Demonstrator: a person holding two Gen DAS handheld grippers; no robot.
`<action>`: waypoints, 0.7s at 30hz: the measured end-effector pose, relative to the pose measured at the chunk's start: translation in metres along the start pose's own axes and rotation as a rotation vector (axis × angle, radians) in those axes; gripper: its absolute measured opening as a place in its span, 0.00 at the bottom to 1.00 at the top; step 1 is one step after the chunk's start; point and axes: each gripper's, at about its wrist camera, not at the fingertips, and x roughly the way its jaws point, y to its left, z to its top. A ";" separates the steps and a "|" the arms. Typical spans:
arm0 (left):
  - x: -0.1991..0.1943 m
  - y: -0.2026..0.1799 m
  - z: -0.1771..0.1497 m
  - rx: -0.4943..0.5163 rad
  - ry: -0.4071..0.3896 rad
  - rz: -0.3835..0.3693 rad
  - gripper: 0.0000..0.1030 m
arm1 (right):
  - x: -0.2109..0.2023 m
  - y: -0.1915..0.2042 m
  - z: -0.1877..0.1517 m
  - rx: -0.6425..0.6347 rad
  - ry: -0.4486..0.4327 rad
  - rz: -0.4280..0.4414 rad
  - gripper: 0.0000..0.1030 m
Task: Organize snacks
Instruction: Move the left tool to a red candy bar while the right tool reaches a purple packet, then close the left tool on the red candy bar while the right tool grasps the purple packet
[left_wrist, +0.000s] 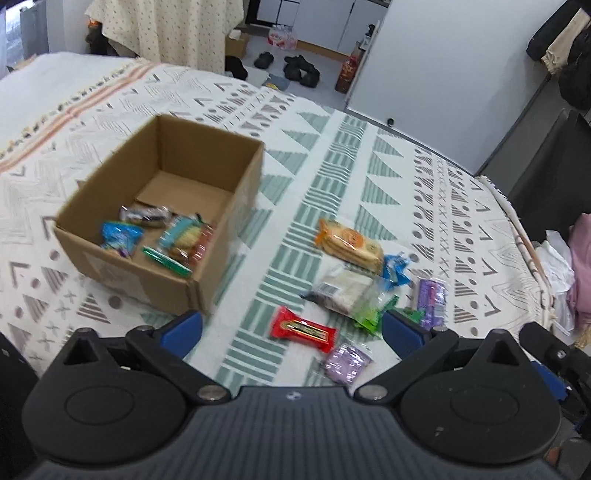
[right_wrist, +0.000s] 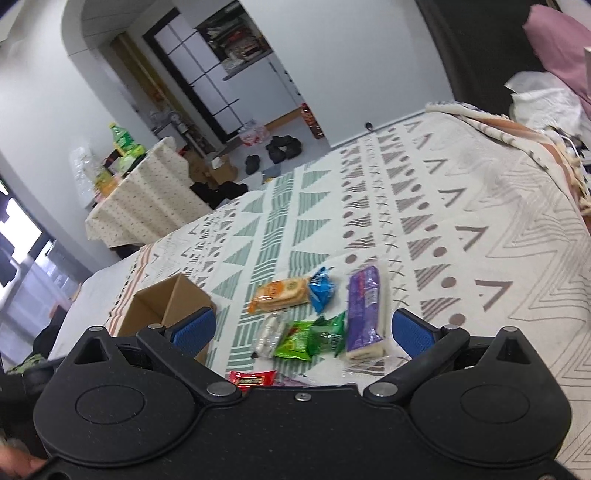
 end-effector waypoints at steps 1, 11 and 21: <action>0.003 -0.002 -0.002 -0.003 0.003 -0.005 1.00 | 0.002 -0.002 0.000 0.006 0.003 -0.004 0.99; 0.044 -0.003 -0.015 -0.122 0.054 -0.022 0.87 | 0.031 -0.016 -0.002 0.022 0.061 -0.054 0.85; 0.088 0.005 -0.022 -0.246 0.136 -0.014 0.57 | 0.053 -0.024 0.000 0.033 0.102 -0.063 0.76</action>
